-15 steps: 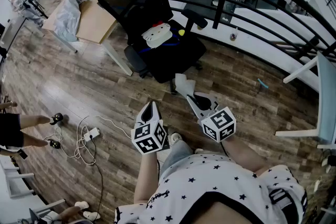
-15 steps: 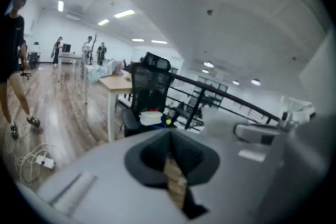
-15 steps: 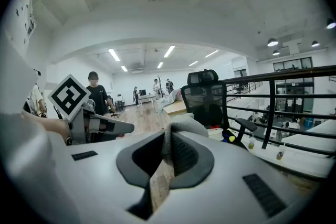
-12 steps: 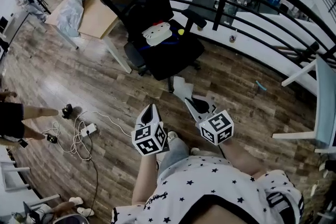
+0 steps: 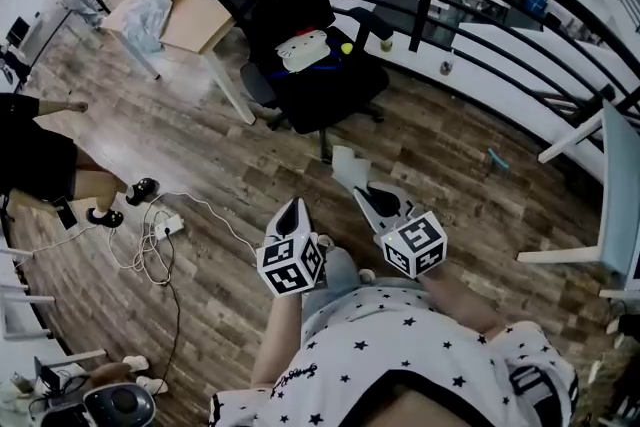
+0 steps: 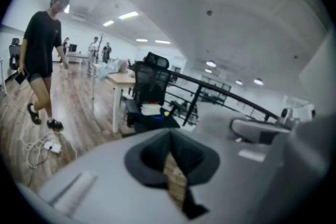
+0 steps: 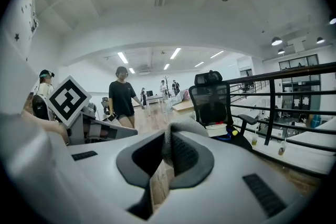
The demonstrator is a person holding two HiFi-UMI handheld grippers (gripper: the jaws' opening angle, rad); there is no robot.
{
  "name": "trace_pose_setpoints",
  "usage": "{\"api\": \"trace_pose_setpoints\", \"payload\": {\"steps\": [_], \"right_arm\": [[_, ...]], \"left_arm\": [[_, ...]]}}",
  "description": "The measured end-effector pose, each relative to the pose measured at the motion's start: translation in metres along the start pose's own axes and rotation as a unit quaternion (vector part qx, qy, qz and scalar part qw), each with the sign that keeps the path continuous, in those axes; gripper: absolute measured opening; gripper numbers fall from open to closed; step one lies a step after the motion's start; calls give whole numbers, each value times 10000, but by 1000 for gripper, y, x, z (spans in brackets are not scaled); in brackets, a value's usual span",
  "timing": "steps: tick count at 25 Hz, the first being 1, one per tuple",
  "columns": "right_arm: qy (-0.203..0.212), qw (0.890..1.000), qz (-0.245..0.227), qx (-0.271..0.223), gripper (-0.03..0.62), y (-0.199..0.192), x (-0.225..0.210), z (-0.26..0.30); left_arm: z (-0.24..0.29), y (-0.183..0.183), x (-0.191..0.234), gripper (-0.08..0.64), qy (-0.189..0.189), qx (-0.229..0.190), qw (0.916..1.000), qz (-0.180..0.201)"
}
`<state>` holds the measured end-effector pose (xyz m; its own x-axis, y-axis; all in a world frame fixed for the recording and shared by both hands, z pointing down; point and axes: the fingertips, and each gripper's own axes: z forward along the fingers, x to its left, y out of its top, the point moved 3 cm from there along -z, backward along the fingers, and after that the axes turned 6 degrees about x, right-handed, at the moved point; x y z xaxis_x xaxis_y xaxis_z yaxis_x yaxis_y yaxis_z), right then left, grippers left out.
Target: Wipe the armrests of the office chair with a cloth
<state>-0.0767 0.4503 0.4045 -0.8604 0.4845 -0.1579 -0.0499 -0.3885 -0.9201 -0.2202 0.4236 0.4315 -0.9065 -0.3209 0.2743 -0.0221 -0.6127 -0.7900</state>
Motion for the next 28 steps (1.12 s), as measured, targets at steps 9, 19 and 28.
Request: {"api": "trace_pose_setpoints", "payload": {"steps": [9,19,28], "right_arm": [[192,9997,-103,-55,26,4,0,-9],[271,9996,-85,10,26,8,-19,11],[218,9996,-166,73,26,33,-51,61]], "left_arm": [[-4,1,-14,6,13,-27,10000,49],[22,8,-10,6,63,100,9999,-8],[73,46,12,6,-9,131,9999,-83]]}}
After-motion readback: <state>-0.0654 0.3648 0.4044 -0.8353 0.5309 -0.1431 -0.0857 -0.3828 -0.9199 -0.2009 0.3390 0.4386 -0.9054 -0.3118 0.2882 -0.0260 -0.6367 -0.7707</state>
